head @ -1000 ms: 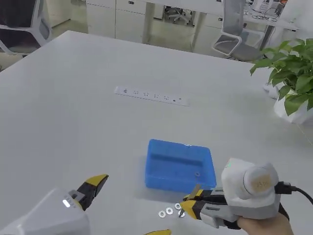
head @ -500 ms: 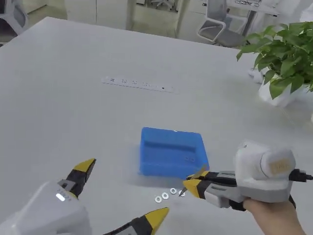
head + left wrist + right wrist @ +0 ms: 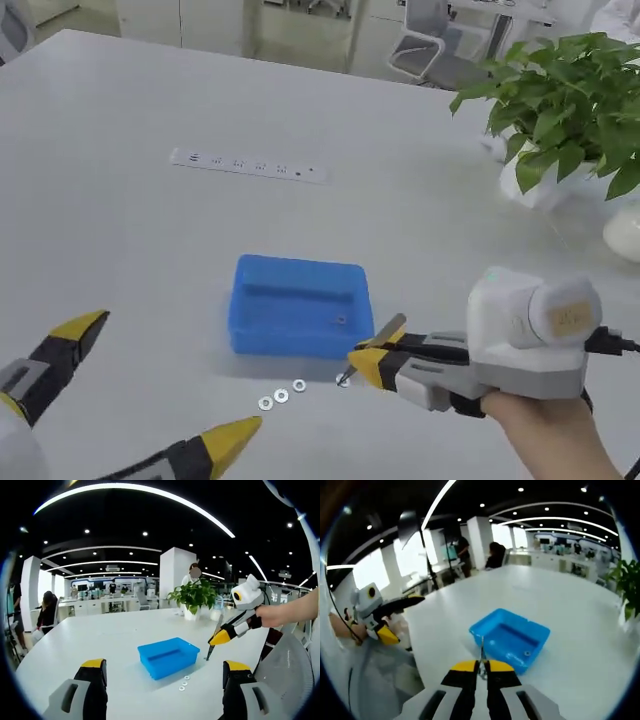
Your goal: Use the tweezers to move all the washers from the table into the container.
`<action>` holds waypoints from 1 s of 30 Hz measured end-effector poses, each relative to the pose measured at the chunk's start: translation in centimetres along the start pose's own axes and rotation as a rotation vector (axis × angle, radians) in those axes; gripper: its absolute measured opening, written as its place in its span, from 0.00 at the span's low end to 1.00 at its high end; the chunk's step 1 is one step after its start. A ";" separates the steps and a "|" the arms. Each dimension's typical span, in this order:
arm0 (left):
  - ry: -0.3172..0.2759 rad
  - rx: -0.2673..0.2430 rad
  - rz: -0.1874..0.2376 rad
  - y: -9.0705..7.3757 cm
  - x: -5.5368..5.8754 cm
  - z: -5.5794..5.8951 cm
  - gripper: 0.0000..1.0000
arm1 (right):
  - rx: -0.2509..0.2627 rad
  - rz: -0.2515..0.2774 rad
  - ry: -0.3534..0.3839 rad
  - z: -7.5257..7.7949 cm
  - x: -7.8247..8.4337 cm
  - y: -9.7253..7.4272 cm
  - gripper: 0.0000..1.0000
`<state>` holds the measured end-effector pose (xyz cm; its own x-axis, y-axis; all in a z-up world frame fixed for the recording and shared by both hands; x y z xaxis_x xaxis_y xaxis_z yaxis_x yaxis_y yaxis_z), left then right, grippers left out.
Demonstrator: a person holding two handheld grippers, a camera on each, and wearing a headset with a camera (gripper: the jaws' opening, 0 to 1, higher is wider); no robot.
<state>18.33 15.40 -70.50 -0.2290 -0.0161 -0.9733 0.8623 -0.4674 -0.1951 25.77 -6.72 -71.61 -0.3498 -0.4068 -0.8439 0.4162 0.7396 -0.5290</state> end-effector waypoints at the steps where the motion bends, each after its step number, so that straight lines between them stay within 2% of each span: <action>1: -0.007 -0.004 0.003 0.0 0.0 0.0 0.99 | -0.001 0.005 0.007 0.2 -0.1 -0.3 0.03; 4: -0.039 -0.018 0.016 -0.2 -0.1 -0.3 0.99 | -0.008 0.015 -0.008 0.8 -0.5 -1.1 0.03; 7: -0.044 -0.040 0.031 -0.4 -0.3 -0.5 0.99 | 0.002 0.023 -0.021 1.1 -1.1 -1.6 0.03; 9: -0.048 -0.034 0.031 -0.4 -0.3 -0.4 0.99 | 0.008 0.024 -0.027 1.2 -1.3 -1.9 0.03; 12: -0.027 -0.001 0.002 -0.1 0.0 0.3 0.99 | 0.010 0.015 -0.025 1.4 -1.5 -1.9 0.03; 14: -0.009 0.009 -0.011 0.0 0.2 0.7 0.99 | 0.012 0.011 -0.026 1.4 -1.5 -1.8 0.03; 19: -0.005 0.036 -0.009 0.0 0.1 1.0 0.97 | 0.034 0.006 0.021 1.0 -1.6 -1.3 0.04; 30: -0.030 0.047 0.010 -0.2 0.0 0.3 0.95 | 0.099 -0.012 0.053 0.5 -3.3 0.8 0.04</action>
<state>18.04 15.18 -70.47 -0.2345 -0.0467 -0.9710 0.8426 -0.5079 -0.1791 27.65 -5.12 -69.31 -0.3981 -0.3843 -0.8330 0.4913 0.6775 -0.5474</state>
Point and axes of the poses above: the centre of the closed fingertips' face, and the gripper's own axes: y roughly forward along the fingers, z roughly to its right, x roughly out of its underside, the point moved 6 cm from there along -y, roughly backward along the fingers, and after that the axes turned 6 degrees about -y, right-handed, at the moved point
